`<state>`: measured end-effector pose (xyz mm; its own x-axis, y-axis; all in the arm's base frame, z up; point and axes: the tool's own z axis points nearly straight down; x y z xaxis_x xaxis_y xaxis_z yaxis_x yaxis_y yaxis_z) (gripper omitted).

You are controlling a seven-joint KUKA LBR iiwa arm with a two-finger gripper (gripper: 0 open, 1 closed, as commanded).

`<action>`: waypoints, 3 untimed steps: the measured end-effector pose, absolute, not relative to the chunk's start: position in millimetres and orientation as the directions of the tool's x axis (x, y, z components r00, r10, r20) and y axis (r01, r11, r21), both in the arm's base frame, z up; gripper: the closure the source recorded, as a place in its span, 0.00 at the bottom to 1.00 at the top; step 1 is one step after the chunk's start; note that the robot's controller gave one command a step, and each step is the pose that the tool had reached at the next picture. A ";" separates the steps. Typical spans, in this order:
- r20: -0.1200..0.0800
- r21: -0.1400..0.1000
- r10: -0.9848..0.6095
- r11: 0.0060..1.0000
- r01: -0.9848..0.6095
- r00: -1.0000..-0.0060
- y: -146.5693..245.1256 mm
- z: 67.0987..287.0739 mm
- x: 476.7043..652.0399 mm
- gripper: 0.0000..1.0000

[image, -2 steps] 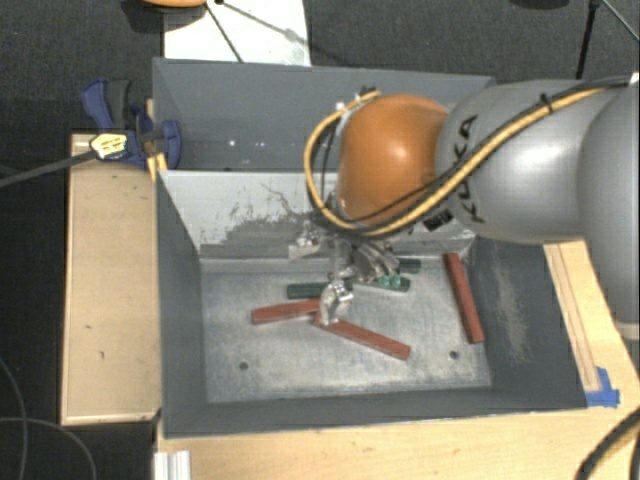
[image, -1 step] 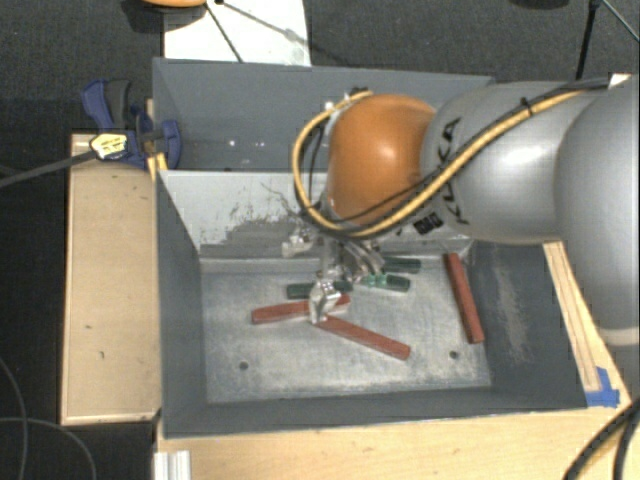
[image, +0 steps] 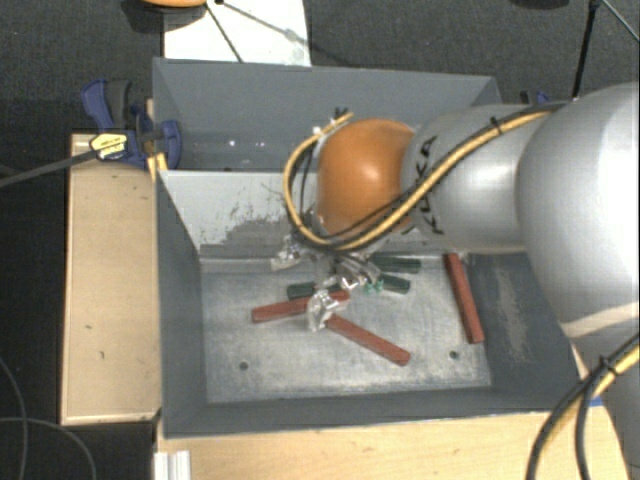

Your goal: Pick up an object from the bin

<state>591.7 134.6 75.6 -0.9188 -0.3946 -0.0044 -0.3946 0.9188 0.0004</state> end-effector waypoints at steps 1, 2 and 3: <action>-0.056 -0.003 -0.385 0.923 -0.385 -0.921 142.6 70.5 602.2 1.00; -0.028 -0.001 -0.383 0.924 -0.383 -0.923 141.6 73.2 591.7 1.00; -0.008 0.001 -0.382 0.924 -0.382 -0.924 141.3 77.7 591.0 1.00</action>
Offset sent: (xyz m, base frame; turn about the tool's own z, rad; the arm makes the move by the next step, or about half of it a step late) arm 0.0000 0.0000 0.0000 0.0000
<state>591.0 141.3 77.7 -0.9242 -0.3818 -0.0083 -0.3818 0.9243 0.0005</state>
